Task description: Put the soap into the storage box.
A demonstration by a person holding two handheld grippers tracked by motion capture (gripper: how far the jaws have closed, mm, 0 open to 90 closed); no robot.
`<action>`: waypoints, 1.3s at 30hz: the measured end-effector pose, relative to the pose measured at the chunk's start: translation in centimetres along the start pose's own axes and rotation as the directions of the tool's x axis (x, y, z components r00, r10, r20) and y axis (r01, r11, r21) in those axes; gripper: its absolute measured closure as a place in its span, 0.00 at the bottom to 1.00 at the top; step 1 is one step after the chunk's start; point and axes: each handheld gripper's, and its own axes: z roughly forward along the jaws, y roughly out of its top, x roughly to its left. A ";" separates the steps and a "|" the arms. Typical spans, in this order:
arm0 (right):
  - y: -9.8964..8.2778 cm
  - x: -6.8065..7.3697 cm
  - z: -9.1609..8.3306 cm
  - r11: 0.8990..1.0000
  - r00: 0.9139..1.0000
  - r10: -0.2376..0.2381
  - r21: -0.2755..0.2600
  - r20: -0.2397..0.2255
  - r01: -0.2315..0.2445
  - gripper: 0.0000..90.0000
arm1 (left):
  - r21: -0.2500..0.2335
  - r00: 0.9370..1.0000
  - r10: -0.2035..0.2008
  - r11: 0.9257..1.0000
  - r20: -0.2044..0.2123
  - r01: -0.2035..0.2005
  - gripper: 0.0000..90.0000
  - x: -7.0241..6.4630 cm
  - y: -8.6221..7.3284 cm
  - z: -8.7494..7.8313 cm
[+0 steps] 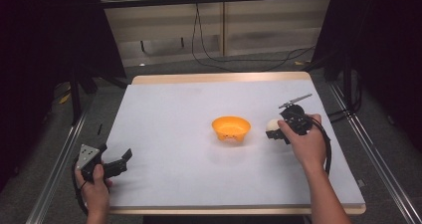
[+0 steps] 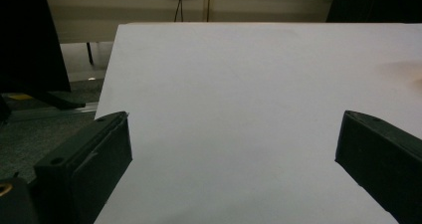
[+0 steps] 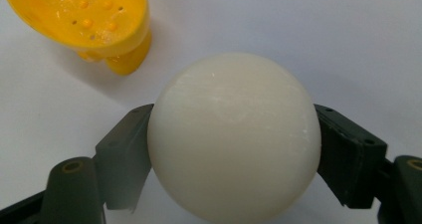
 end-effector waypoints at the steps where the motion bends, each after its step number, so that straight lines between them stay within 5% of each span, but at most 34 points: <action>1: 0.1 0.1 0.0 1.000 1.000 -0.002 -0.004 -0.004 0.002 0.26 | 0.000 1.000 0.000 1.000 0.000 0.000 0.01 0.0 0.0 0.0; 39: 4.5 4.3 1.4 0.997 0.995 -0.073 -0.022 -0.069 0.071 0.26 | 0.007 1.000 0.000 1.000 0.010 0.000 0.01 0.0 0.0 0.1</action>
